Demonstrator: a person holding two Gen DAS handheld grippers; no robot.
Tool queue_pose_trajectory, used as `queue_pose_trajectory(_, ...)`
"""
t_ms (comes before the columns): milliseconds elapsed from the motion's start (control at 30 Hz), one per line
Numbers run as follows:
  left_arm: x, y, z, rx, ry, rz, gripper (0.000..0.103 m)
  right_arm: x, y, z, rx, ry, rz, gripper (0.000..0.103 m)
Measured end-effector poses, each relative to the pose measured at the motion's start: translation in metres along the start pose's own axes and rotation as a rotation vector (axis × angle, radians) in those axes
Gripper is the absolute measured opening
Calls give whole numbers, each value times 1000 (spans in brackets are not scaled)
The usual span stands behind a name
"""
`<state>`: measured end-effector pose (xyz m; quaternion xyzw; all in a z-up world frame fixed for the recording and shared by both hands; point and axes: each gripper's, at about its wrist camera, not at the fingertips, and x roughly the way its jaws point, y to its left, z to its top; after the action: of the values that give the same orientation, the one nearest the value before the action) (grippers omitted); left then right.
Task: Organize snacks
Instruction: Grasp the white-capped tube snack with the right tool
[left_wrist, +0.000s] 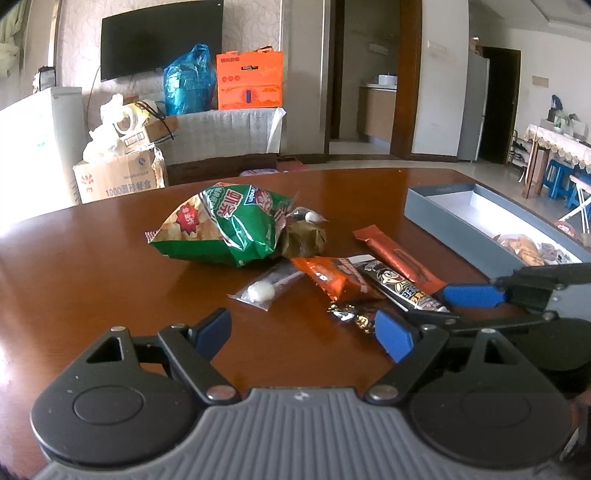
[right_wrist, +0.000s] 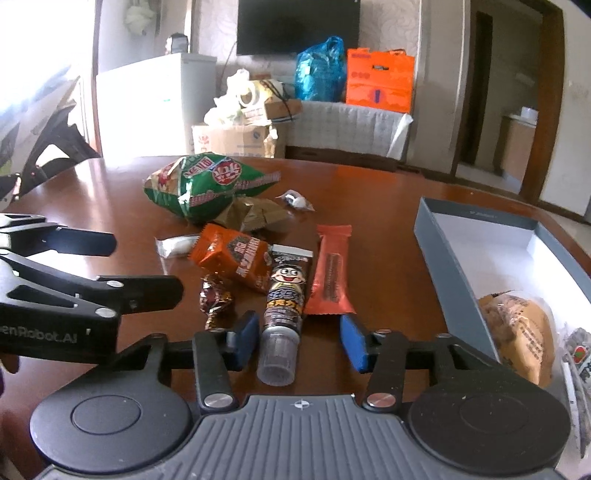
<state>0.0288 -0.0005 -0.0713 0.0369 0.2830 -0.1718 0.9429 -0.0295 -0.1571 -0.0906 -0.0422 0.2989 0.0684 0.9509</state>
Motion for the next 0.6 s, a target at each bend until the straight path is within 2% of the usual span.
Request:
queue_pose_trajectory(167, 6, -12, -1, 27, 6, -18, 86, -10, -2, -3, -32, 14, 9, 24)
queue_pose_trajectory(300, 10, -24, 0, 47, 2, -29, 86, -24, -12, -8, -29, 36, 0, 24)
queue_pose_trajectory(533, 29, -44, 2, 28, 19, -6, 86, -33, -21, -14, -18, 51, -19, 24)
queue_pose_trajectory(600, 36, -46, 2, 27, 56, 11, 81, -33, -20, -15, -26, 50, -16, 24)
